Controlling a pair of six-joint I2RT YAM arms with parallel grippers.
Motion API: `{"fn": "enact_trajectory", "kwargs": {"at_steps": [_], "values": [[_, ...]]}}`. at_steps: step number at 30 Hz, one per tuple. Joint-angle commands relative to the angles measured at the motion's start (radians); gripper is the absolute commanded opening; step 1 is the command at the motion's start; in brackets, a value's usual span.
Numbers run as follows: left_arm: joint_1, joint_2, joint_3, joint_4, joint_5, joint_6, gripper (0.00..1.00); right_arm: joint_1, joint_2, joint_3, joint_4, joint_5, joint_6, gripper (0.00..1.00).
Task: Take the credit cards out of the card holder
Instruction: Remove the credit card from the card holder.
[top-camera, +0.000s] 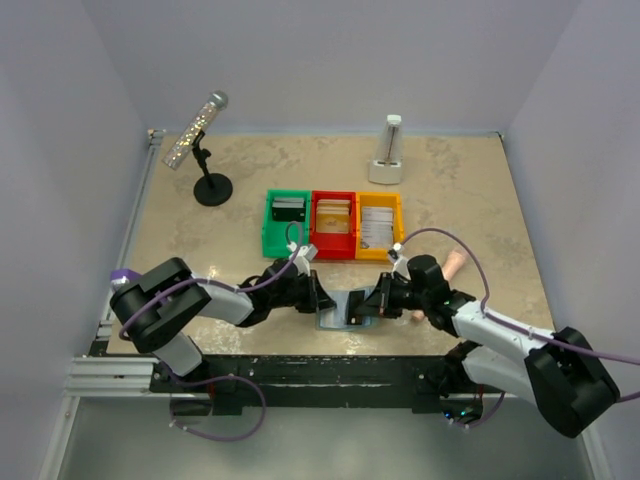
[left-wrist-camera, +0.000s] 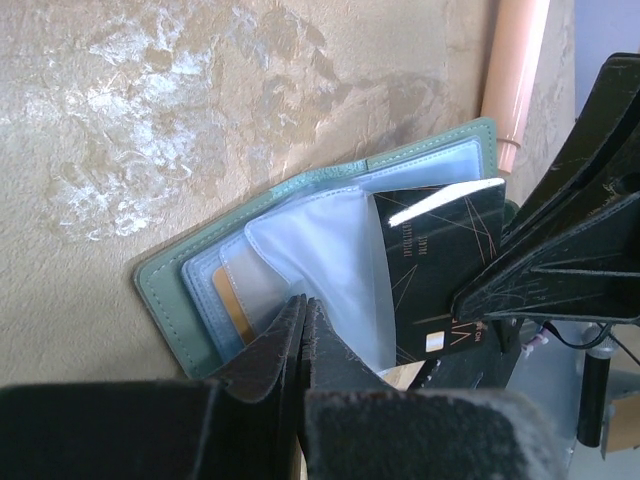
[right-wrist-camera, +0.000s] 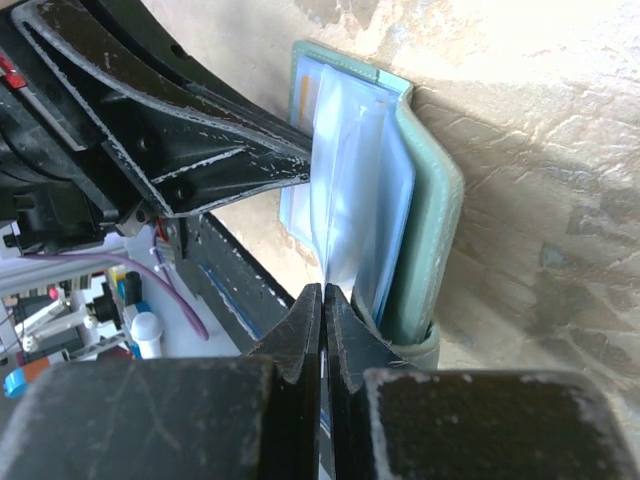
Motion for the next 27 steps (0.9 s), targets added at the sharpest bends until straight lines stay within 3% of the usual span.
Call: {"fn": "enact_trajectory", "kwargs": {"at_steps": [1,14,16,22,27], "values": [[-0.001,0.021,-0.058,-0.229,-0.081,0.043,0.0,0.0,-0.046,0.064,-0.049,-0.003,-0.037,0.0],[-0.003,-0.029,-0.053,-0.217,-0.05,0.059,0.0,0.0,-0.154,0.165,-0.337,0.083,-0.162,0.0],[-0.003,-0.06,-0.041,-0.236,-0.045,0.072,0.07,0.002,-0.169,0.182,-0.367,0.088,-0.181,0.0],[-0.003,-0.146,0.023,-0.333,-0.029,0.106,0.4,0.002,-0.195,0.252,-0.459,0.105,-0.242,0.0],[-0.003,-0.218,0.065,-0.381,-0.006,0.115,0.55,0.0,-0.209,0.304,-0.526,0.115,-0.288,0.0]]}}
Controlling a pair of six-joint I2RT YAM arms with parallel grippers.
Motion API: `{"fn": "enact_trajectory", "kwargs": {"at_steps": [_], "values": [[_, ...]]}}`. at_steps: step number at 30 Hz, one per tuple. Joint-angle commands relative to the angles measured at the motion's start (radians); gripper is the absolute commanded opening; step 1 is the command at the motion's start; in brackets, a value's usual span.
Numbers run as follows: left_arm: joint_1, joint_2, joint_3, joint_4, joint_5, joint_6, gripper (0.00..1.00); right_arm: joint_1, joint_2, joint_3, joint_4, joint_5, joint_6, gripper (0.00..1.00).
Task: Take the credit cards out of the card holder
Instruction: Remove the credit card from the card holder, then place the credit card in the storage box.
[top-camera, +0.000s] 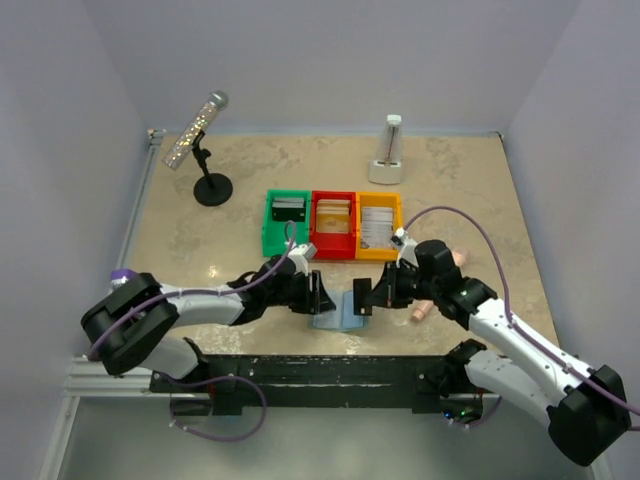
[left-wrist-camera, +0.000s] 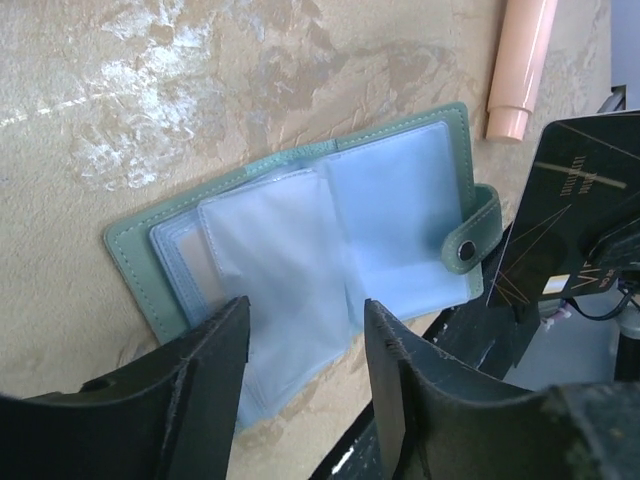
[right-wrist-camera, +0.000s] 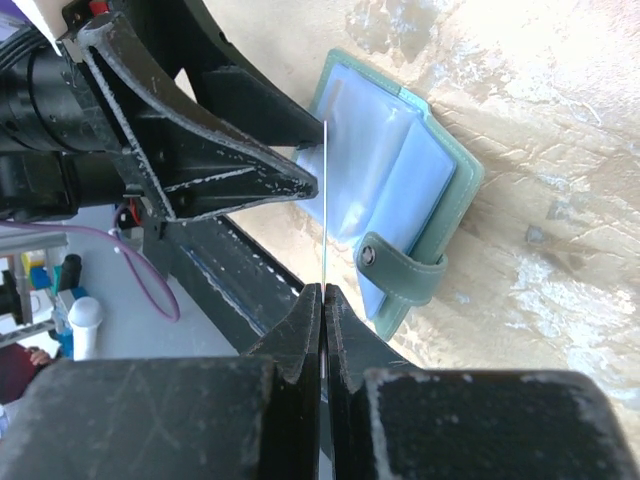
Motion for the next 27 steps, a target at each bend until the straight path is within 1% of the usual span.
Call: {"fn": "enact_trajectory", "kwargs": {"at_steps": [1,5,6,10,14,16,18,19,21,22,25,27], "values": [[0.0,-0.069,0.04,-0.138,0.001,0.046,0.57,0.0,-0.024,0.085,-0.095,0.034,-0.076,0.0],[0.0,-0.158,0.071,-0.197,-0.004,0.06,0.64,0.001,-0.04,0.135,-0.156,0.052,-0.121,0.0],[0.0,-0.183,0.08,-0.223,-0.005,0.064,0.74,0.003,-0.04,0.151,-0.173,0.055,-0.134,0.0],[0.002,-0.327,0.102,-0.346,-0.067,0.092,0.75,0.0,-0.037,0.232,-0.242,0.069,-0.193,0.0],[0.017,-0.485,0.09,-0.464,-0.131,0.126,0.73,0.001,0.008,0.326,-0.302,0.003,-0.269,0.0],[0.031,-0.557,0.08,-0.489,-0.139,0.152,0.74,0.004,0.017,0.336,-0.288,-0.029,-0.3,0.0],[0.039,-0.627,0.071,-0.483,-0.119,0.202,0.76,0.006,0.002,0.326,-0.245,-0.075,-0.325,0.0],[0.039,-0.663,0.065,-0.472,-0.104,0.222,0.8,0.012,-0.01,0.312,-0.216,-0.095,-0.337,0.0],[0.04,-0.727,0.045,-0.426,-0.038,0.27,0.83,0.02,-0.027,0.315,-0.205,-0.138,-0.354,0.0],[0.042,-0.767,0.044,-0.42,-0.004,0.285,0.85,0.02,-0.021,0.33,-0.225,-0.191,-0.387,0.0],[0.046,-0.819,0.079,-0.454,0.1,0.324,0.88,0.035,0.029,0.411,-0.341,-0.331,-0.453,0.0],[0.048,-0.83,0.12,-0.489,0.187,0.366,0.88,0.087,0.048,0.447,-0.381,-0.366,-0.484,0.0]]}}
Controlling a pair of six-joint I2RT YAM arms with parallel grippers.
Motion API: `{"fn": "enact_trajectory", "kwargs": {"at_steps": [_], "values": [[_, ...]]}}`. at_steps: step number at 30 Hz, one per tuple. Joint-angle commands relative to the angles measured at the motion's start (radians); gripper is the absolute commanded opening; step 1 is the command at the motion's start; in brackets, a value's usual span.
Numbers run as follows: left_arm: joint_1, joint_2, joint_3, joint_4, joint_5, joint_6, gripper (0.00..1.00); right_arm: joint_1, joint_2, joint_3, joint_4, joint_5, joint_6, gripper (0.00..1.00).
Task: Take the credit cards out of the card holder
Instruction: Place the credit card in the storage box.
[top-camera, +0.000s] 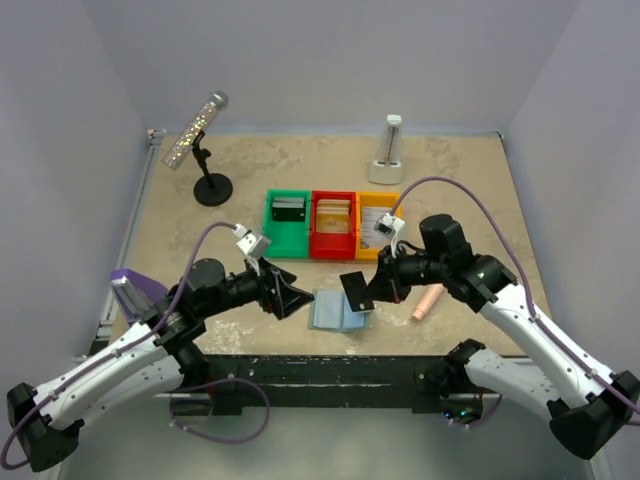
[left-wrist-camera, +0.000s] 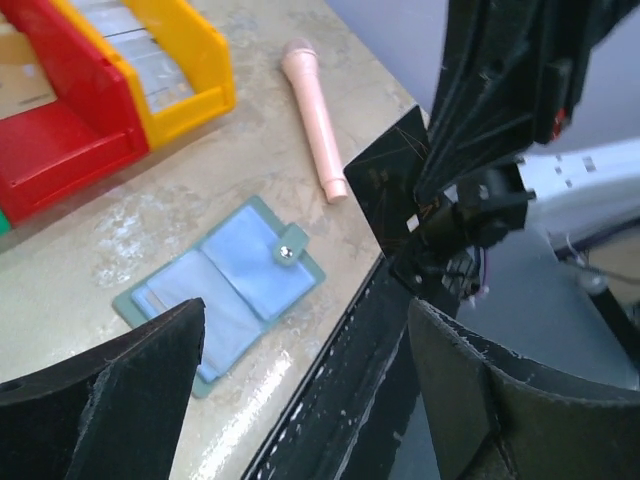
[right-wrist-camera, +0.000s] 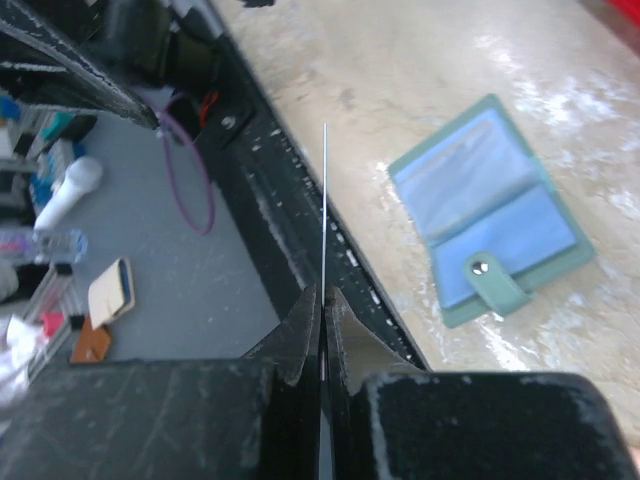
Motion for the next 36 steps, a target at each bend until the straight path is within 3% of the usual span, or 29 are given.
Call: {"fn": "enact_trajectory", "kwargs": {"at_steps": [1,5,11,21,25,30,33,36], "values": [[0.008,-0.027,0.071,-0.039,0.241,0.128,0.88,0.092,0.038,0.112,-0.098,-0.164,-0.131,0.0],[0.008,-0.009,0.09,-0.021,0.414,0.15,0.84,0.222,0.078,0.186,-0.182,-0.144,-0.194,0.0],[0.008,0.08,0.093,0.034,0.579,0.124,0.77,0.284,0.11,0.236,-0.238,-0.21,-0.243,0.0],[0.008,0.126,0.093,0.197,0.631,0.057,0.73,0.327,0.166,0.264,-0.247,-0.207,-0.246,0.0],[0.007,0.17,0.087,0.264,0.679,0.008,0.62,0.334,0.182,0.267,-0.238,-0.193,-0.238,0.0],[-0.004,0.187,0.08,0.274,0.68,-0.002,0.58,0.336,0.196,0.276,-0.229,-0.18,-0.227,0.0],[-0.014,0.2,0.085,0.255,0.674,0.014,0.47,0.337,0.201,0.281,-0.227,-0.174,-0.224,0.0],[-0.028,0.207,0.083,0.251,0.67,0.017,0.44,0.337,0.207,0.284,-0.224,-0.167,-0.22,0.0]]}}
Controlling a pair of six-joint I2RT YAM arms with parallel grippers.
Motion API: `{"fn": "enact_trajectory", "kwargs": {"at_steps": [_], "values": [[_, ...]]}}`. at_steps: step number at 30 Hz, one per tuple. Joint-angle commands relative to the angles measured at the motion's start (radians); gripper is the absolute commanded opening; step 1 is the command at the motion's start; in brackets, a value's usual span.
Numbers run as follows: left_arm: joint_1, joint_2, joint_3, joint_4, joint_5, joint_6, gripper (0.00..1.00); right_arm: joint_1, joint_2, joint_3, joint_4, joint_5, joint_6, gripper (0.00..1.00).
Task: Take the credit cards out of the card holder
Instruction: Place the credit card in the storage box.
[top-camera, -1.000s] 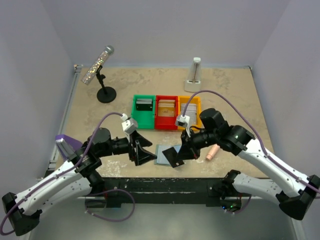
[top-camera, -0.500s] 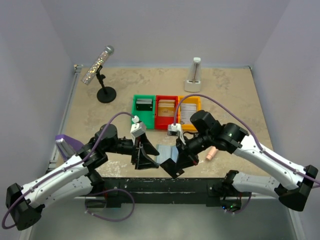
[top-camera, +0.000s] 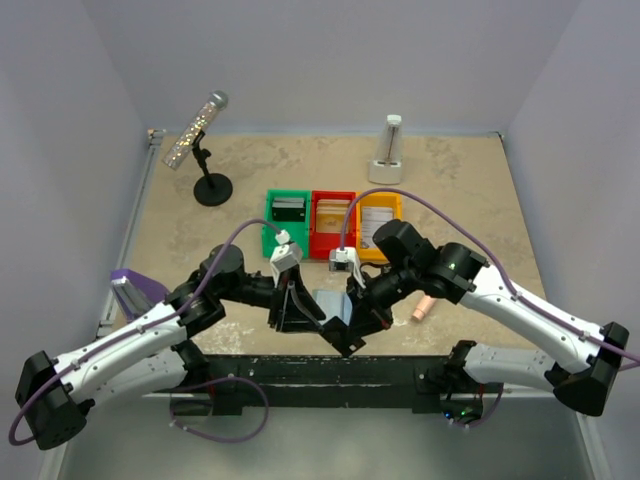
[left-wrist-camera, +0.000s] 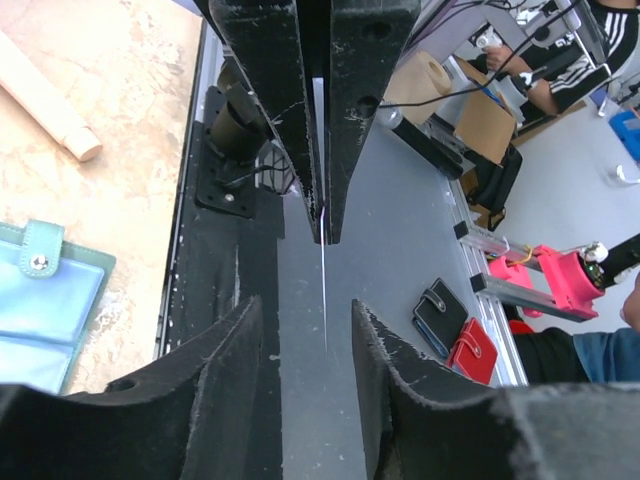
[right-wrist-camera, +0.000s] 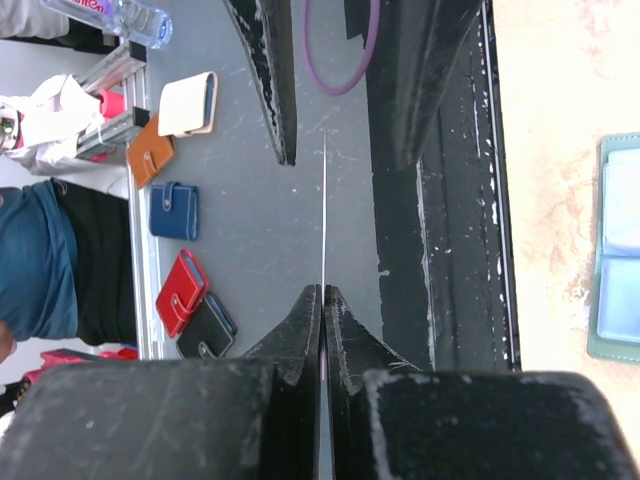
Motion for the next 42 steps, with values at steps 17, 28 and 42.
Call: {"fn": "enact_trajectory", "kwargs": {"at_steps": [17,28,42], "values": [[-0.049,0.006,0.006,0.052,-0.012,0.005,0.0,0.007,0.007,0.047,0.025,0.033,0.021,0.0],[-0.023,-0.092,-0.031,0.017,-0.179,0.035,0.0,-0.066,-0.191,-0.05,0.158,0.202,0.14,0.42],[0.012,-0.255,-0.253,0.443,-0.508,-0.212,0.0,-0.217,-0.458,-0.488,1.006,0.305,0.663,0.46]]}}
